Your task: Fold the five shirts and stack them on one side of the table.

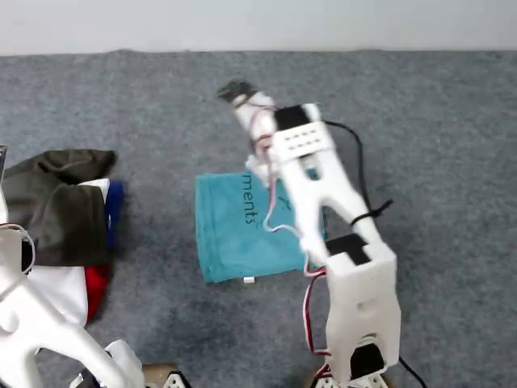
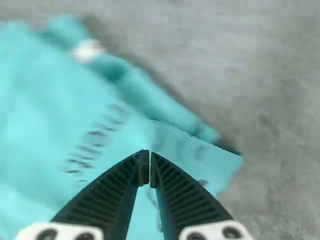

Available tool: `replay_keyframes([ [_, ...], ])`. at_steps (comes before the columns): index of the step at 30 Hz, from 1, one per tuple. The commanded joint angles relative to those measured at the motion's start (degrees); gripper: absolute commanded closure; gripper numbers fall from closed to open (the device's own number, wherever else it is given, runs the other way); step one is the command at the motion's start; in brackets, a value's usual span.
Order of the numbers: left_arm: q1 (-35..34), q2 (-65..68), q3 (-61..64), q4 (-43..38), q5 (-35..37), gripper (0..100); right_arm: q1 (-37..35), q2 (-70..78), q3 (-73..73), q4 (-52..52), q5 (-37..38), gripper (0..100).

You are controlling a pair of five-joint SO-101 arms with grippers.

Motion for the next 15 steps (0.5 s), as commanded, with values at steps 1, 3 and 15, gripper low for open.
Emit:
replay_keyframes([
  [1,0.4,-1.5,-0.1,0.0,-0.6,97,4.9,2.7,-2.8,-1.2,-0.1,99.0],
  [3,0.4,-1.4,-0.1,0.0,-0.6,97,7.3,5.8,-3.0,-1.4,-0.1,99.0],
  [15,0.4,-1.4,-0.1,-0.1,-0.6,97,11.3,9.5,-9.1,-2.1,-0.2,99.0],
])
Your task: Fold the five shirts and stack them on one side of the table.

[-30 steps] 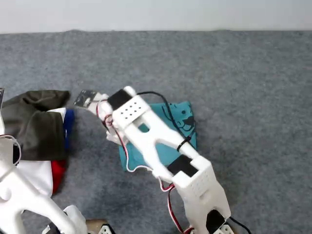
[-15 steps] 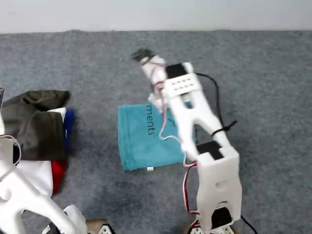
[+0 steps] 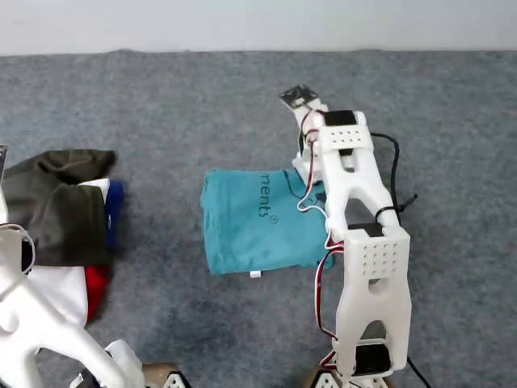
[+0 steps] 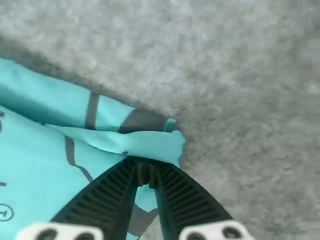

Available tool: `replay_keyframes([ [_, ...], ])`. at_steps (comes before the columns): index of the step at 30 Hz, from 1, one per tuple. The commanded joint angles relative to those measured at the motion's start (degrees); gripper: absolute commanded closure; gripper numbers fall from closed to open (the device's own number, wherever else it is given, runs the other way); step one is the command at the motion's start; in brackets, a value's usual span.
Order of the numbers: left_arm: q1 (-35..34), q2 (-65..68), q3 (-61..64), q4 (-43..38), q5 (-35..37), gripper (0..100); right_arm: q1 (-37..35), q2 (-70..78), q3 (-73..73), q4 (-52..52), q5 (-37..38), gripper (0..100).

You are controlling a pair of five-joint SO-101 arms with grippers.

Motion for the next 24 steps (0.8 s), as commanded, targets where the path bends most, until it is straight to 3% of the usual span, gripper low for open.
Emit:
replay_keyframes([
  [1,0.4,-1.4,-0.1,-0.1,-0.6,97,-1.2,-2.9,-5.0,2.2,-0.2,99.0],
  [16,0.4,-1.4,-0.1,-0.1,-0.6,97,-18.2,-4.6,-18.6,8.0,-0.4,98.4],
  [22,0.5,-1.4,0.4,-0.4,-0.6,97,-21.8,-4.6,-20.5,7.9,-0.5,80.0],
  [24,0.5,-1.6,2.2,-1.8,-0.6,97,-22.9,-4.4,-20.4,7.9,-0.5,78.4],
])
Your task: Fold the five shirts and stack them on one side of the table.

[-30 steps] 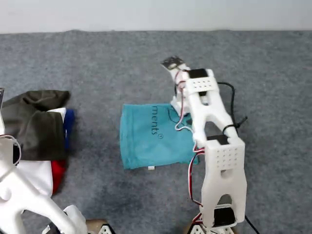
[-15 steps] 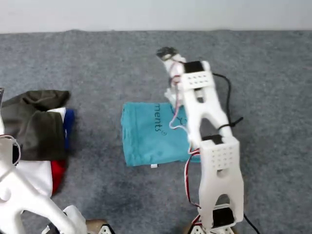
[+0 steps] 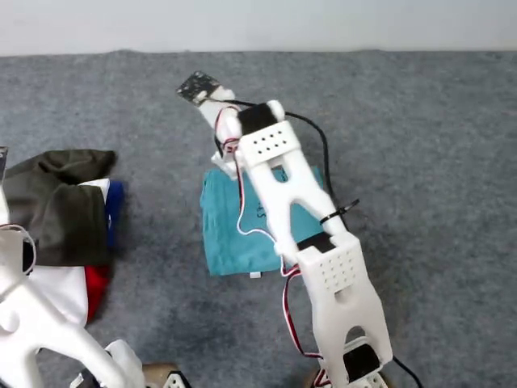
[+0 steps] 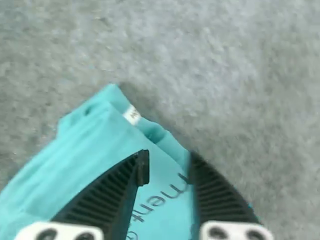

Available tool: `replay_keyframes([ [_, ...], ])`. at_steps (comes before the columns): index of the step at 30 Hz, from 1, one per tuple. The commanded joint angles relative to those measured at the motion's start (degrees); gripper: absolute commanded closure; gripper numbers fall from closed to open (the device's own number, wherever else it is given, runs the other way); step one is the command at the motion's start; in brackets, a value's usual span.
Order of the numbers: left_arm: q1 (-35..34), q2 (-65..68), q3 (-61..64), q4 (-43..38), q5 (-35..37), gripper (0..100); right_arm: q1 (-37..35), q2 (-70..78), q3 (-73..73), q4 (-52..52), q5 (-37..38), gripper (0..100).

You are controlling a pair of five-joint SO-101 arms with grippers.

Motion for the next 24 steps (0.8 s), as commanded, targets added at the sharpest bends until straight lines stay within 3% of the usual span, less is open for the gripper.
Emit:
replay_keyframes([
  [1,0.5,-1.8,2.0,-2.5,-0.6,97,-2.0,-4.1,-2.7,0.0,-0.6,78.6],
  [17,0.5,-1.8,2.9,-2.8,-0.6,97,-5.1,6.1,-2.8,-4.4,-4.7,79.3],
  [22,0.5,-1.8,2.9,-2.8,-0.6,97,-4.8,6.3,-2.8,-6.5,-3.4,97.0],
  [24,0.5,-1.8,2.9,-2.9,-0.6,97,-4.7,6.2,-2.9,-6.8,-0.3,98.6],
])
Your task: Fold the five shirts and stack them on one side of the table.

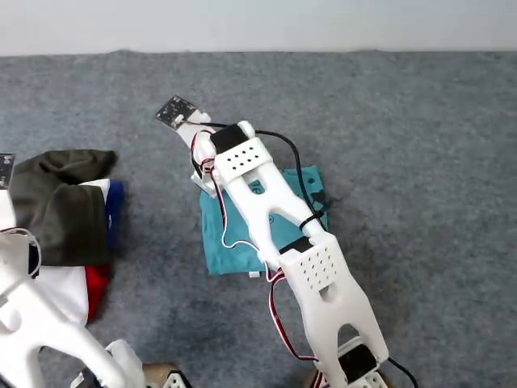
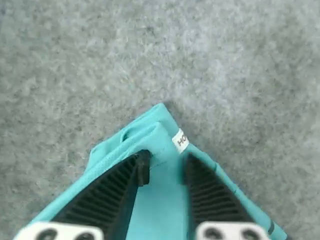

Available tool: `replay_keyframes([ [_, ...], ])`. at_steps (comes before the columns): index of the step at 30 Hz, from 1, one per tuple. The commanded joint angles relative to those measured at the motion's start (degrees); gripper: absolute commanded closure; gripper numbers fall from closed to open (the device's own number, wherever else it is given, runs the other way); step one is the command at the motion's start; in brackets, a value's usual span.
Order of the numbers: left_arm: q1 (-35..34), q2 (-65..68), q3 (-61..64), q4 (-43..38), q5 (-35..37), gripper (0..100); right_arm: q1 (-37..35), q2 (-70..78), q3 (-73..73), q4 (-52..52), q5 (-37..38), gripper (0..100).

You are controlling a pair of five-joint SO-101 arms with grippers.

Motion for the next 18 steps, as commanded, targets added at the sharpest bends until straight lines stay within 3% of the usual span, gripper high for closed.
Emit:
replay_keyframes([
  [1,0.5,-1.8,-0.4,-1.5,-0.6,97,0.0,-1.2,-3.3,-0.9,4.1,98.0],
  [9,0.5,-1.8,-0.4,-1.5,-0.7,97,0.8,-0.5,-14.1,-1.2,5.1,98.8],
  [18,0.4,-1.8,-0.5,-1.5,-0.7,97,2.4,3.1,-14.7,-2.1,5.0,98.2],
])
